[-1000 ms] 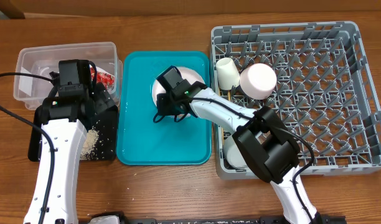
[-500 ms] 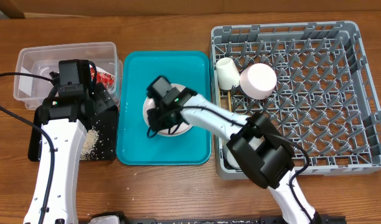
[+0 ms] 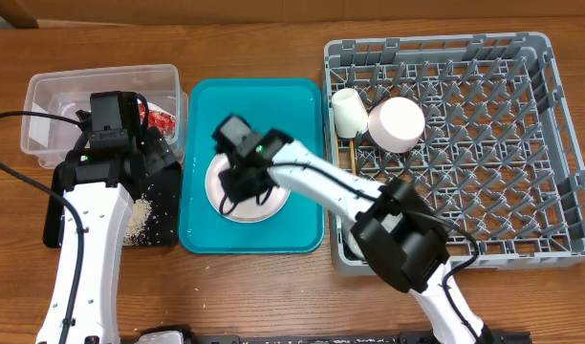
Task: Sort waste into correct bins and load items into the dishwasher
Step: 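Close the right gripper on the white plate rim and lift it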
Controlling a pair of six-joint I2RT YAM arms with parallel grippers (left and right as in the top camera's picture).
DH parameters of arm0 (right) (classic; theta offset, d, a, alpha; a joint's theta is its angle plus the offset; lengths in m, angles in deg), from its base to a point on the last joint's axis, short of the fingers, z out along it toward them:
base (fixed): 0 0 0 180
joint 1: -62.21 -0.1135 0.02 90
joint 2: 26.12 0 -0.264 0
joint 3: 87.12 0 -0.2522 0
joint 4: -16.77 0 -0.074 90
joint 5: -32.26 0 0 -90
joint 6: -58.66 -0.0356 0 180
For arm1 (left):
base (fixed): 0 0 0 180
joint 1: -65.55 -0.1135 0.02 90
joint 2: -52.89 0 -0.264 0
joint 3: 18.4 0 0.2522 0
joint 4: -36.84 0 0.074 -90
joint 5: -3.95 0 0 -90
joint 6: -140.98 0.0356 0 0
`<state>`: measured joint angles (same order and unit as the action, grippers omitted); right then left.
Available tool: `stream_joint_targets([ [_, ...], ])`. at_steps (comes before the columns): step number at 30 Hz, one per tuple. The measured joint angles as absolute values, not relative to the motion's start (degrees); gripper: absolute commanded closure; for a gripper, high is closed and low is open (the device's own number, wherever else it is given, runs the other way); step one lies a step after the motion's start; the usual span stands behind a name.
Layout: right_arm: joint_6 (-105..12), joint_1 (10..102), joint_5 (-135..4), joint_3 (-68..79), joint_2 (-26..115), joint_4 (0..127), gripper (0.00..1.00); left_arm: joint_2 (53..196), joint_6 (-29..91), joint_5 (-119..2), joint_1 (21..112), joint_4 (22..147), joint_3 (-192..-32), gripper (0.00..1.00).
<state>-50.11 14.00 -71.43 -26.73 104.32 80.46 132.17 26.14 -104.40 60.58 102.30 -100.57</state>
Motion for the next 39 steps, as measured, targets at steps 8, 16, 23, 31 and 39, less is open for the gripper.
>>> stream_joint_targets([
  [8,-48.29,17.76,-57.86,-34.18,103.46,94.39,0.7,132.17,26.14,-104.4,60.56,102.28,-100.57,0.0],
  [16,-49.41,20.23,-53.64,-30.55,103.46,95.15,0.69,132.17,26.14,-104.4,60.58,102.26,-100.57,0.0],
  [23,-51.48,20.95,-52.98,-25.59,103.46,91.92,0.69,132.17,26.14,-104.4,60.58,102.28,-100.57,0.0],
  [31,-53.65,20.91,-55.85,-22.2,103.46,88.59,0.78,132.17,26.14,-104.4,60.58,102.28,-100.57,0.0],
  [39,-59.77,20.91,-57.4,-21.96,103.46,87.13,0.9,132.17,26.14,-104.4,60.56,102.28,-100.54,0.0],
])
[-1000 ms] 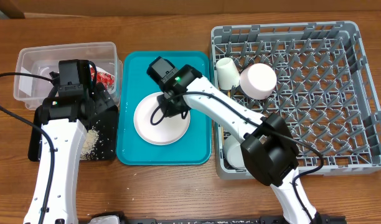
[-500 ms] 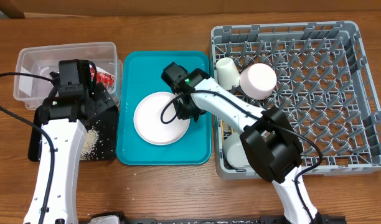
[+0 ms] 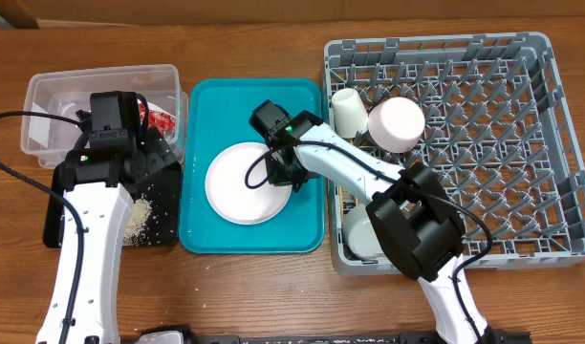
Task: Sort waste into correct bins and load items into the dishwasher
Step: 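Close the right gripper on the white plate rim and lift it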
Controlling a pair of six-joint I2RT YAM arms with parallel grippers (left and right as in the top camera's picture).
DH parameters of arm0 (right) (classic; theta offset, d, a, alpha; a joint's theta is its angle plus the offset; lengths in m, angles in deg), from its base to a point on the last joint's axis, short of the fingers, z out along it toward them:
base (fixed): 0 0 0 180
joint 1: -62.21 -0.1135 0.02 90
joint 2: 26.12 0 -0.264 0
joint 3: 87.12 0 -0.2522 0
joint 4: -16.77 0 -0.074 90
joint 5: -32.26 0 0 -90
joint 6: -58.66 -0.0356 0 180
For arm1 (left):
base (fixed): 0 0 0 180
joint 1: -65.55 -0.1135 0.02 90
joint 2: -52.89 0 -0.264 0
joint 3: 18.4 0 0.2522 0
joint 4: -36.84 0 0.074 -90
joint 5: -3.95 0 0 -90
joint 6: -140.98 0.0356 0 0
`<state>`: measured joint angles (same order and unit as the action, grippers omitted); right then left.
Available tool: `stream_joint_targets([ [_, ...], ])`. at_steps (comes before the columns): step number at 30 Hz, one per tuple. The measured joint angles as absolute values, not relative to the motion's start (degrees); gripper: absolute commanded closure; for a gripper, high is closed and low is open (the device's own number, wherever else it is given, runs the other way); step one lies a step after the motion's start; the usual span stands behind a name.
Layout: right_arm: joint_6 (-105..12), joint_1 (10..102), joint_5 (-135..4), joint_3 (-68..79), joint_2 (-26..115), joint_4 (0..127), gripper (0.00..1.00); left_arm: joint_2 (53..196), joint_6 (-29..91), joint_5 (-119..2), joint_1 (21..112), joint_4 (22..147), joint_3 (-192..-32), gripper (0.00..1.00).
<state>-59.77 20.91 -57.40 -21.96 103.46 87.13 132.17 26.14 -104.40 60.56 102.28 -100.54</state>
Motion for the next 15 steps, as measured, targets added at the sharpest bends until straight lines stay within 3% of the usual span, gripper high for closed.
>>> stream_joint_targets([
  [2,-60.36,20.91,-57.51,-21.96,103.42,87.02,0.96,132.17,26.14,-104.4,60.58,102.28,-100.57,0.0],
  [15,-61.51,20.93,-58.91,-22.7,101.61,93.16,0.96,132.17,26.14,-104.4,60.58,102.28,-100.57,0.0],
])
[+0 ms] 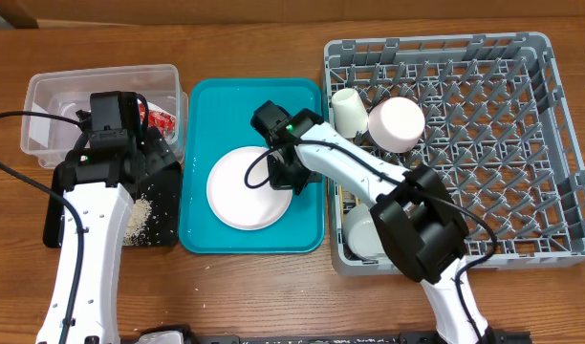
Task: Sort waste into correct bins and load items into the dishwasher
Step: 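Close the right gripper on the white plate rim and lift it, then carry the white plate right and stand it upright in the rack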
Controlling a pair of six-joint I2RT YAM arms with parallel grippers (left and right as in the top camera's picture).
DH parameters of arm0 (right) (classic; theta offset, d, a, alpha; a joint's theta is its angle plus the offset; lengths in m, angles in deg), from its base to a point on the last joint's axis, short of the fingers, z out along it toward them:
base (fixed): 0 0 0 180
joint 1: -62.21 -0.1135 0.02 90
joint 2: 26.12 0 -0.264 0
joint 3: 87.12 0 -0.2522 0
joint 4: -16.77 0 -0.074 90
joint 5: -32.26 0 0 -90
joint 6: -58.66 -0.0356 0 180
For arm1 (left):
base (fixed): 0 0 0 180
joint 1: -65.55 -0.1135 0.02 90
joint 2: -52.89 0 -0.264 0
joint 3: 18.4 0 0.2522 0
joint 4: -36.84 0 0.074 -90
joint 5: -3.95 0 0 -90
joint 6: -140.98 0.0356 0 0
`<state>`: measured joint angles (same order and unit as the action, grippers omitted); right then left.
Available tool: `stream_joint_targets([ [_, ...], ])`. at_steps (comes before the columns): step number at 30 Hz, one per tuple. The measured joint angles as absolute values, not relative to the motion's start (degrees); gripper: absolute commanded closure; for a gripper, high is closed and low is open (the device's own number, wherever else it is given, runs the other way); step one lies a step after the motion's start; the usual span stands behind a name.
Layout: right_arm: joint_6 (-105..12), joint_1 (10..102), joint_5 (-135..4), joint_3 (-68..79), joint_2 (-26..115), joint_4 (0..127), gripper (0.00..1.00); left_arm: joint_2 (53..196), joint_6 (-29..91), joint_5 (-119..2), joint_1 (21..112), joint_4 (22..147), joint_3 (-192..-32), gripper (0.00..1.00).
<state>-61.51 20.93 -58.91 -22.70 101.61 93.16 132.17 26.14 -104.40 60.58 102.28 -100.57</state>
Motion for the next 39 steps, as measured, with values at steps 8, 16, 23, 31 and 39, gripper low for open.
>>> stream_joint_targets([
  [8,-61.3,20.91,-48.09,-24.17,87.77,99.24,0.96,132.17,26.14,-104.4,60.56,102.3,-100.57,0.0],
  [16,-61.84,21.28,-21.75,-25.57,73.19,117.58,0.96,132.17,26.14,-104.4,60.56,102.28,-100.57,0.0],
  [23,-66.5,25.35,-6.25,-25.37,72.62,127.61,0.96,132.17,26.14,-104.4,60.58,102.28,-100.57,0.0],
  [31,-67.79,35.88,-2.34,-22.14,72.62,127.65,0.96,132.17,26.14,-104.4,60.58,102.28,-100.57,0.0],
  [39,-68.01,42.94,-1.84,-16.28,72.62,127.65,0.96,132.17,26.14,-104.4,60.56,102.28,-100.57,0.0],
])
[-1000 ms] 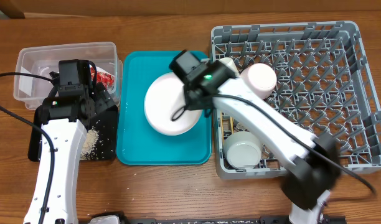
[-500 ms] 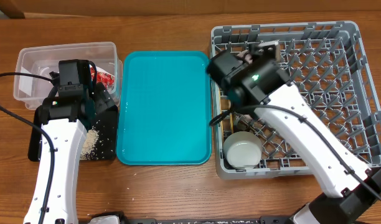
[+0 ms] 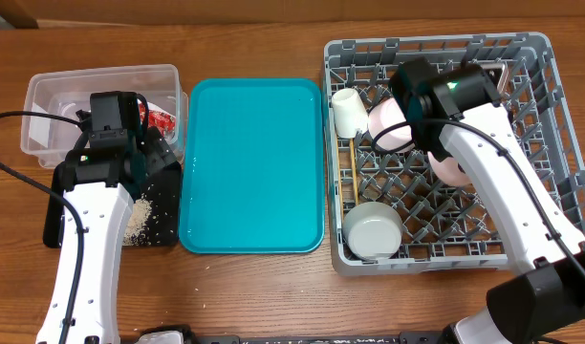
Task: Sort waste into correct bins and load items into the dishwasher
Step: 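Carry the white plate right and stand it upright in the rack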
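Observation:
My right gripper [image 3: 444, 153] reaches down into the grey dish rack [image 3: 531, 57], left of its middle. It is shut on the white plate [image 3: 453, 172], which stands tilted among the rack's tines and shows only partly past the arm. The teal tray [image 3: 252, 162] holds nothing. My left gripper [image 3: 140, 143] hangs over the border between the clear container [image 3: 54, 96] and the black bin [image 3: 154, 225]; its fingers are hidden under the wrist.
In the rack are a white cup [image 3: 344, 112], an upturned white bowl [image 3: 393, 129], a pale bowl [image 3: 374, 232] at the front left and a wooden stick [image 3: 355, 172]. A red wrapper [image 3: 162, 119] lies in the clear container. Crumbs lie in the black bin.
The right gripper was at the plate's right rim on the teal tray. Now it is over the rack with the plate in it, and the tray is bare. The left arm has not moved.
First my right gripper was over the left of the plate on the tray. Then it was at the plate's right edge, and the plate had shifted slightly. Now the plate is off the tray and in the rack. The left arm stayed still throughout.

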Controlling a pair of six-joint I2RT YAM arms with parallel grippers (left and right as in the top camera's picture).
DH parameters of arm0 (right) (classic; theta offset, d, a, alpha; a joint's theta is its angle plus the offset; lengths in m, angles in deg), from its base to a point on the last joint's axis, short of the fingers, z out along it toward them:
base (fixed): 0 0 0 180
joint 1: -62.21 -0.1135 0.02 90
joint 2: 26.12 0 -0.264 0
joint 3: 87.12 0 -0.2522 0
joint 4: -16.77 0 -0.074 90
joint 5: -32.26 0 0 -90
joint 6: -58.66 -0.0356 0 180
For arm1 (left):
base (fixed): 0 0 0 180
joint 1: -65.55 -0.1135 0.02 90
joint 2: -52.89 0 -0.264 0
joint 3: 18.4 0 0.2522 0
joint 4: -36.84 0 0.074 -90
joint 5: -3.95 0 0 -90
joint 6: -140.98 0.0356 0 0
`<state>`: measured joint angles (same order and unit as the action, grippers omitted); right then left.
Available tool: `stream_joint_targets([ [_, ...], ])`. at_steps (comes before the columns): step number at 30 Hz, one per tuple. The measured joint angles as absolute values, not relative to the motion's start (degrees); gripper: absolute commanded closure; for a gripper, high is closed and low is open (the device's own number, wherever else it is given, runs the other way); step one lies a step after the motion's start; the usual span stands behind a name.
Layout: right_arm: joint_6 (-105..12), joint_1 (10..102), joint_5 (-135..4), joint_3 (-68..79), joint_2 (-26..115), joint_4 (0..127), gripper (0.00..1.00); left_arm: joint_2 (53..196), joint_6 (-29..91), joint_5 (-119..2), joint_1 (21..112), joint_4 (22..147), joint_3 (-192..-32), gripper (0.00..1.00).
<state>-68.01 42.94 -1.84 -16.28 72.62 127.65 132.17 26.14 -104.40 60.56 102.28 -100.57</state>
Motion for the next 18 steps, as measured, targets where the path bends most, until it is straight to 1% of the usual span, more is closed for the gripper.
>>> stream_joint_targets([
  [8,-69.25,42.94,-2.34,-6.84,72.62,125.64,0.96,132.17,26.14,-104.4,60.56,102.28,-100.57,0.0],
  [15,-69.58,42.81,-2.89,-5.94,72.62,122.54,0.96,132.17,26.14,-104.4,60.58,102.28,-100.57,0.0],
  [17,-69.62,42.72,-2.89,-5.94,72.62,122.32,0.89,132.17,26.14,-104.4,60.56,102.28,-100.57,0.0],
  [18,-69.56,42.7,-2.85,-5.94,72.62,122.28,0.84,132.17,26.14,-104.4,60.58,102.28,-100.57,0.0],
])
